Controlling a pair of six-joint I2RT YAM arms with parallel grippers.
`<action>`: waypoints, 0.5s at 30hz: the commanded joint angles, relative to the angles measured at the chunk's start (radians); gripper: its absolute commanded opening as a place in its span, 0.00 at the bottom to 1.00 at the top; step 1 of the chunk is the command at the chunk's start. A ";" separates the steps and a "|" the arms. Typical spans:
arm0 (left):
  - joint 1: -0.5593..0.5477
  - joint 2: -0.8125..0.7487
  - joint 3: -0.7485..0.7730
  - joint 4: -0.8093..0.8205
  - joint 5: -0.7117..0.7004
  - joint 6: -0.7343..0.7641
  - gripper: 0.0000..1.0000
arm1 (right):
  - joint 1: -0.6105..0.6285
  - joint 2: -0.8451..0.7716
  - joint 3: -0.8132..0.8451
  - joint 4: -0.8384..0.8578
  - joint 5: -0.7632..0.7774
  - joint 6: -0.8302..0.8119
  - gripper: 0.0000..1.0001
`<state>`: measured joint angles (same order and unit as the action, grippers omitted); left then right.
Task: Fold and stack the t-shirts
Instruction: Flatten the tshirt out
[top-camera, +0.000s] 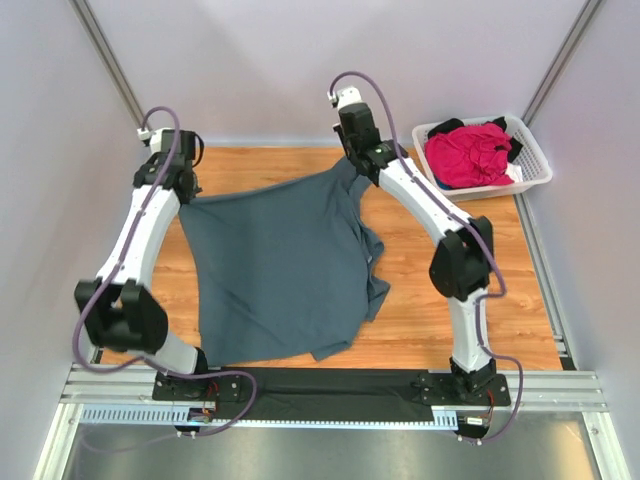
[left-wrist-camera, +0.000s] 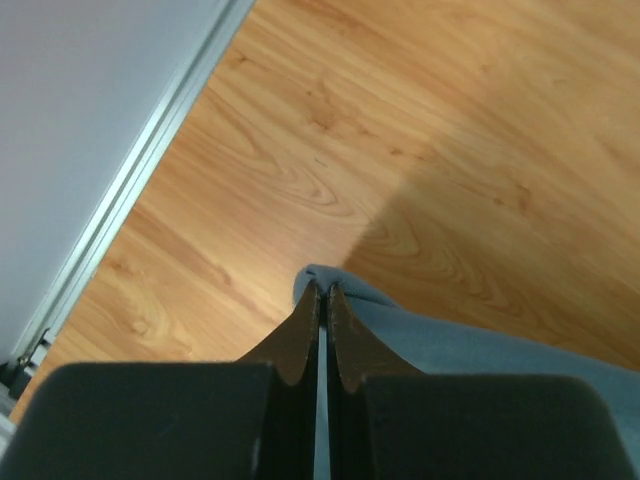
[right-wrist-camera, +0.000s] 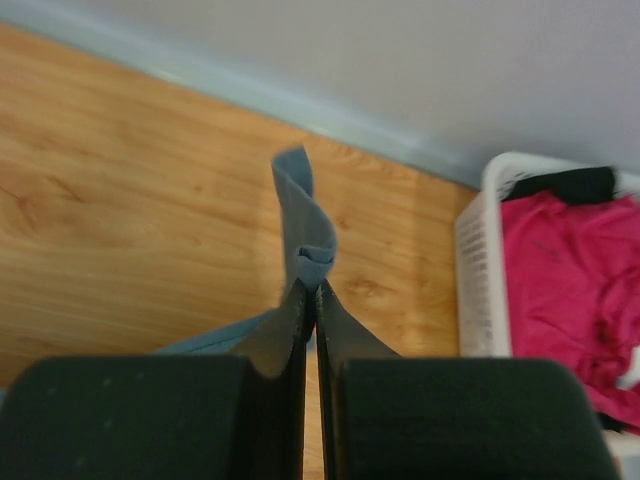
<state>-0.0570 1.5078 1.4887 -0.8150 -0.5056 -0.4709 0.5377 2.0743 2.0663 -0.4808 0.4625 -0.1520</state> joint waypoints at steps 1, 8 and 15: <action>0.011 0.183 0.123 0.105 -0.077 0.004 0.00 | -0.044 0.142 0.124 0.030 -0.136 0.013 0.00; 0.011 0.541 0.413 0.086 -0.145 0.090 0.00 | -0.073 0.334 0.251 0.068 -0.257 0.063 0.00; 0.026 0.657 0.518 0.063 -0.108 0.098 0.05 | -0.073 0.418 0.316 0.033 -0.305 0.104 0.36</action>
<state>-0.0498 2.1811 1.9461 -0.7574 -0.6117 -0.3939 0.4622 2.4680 2.3131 -0.4702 0.1959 -0.0799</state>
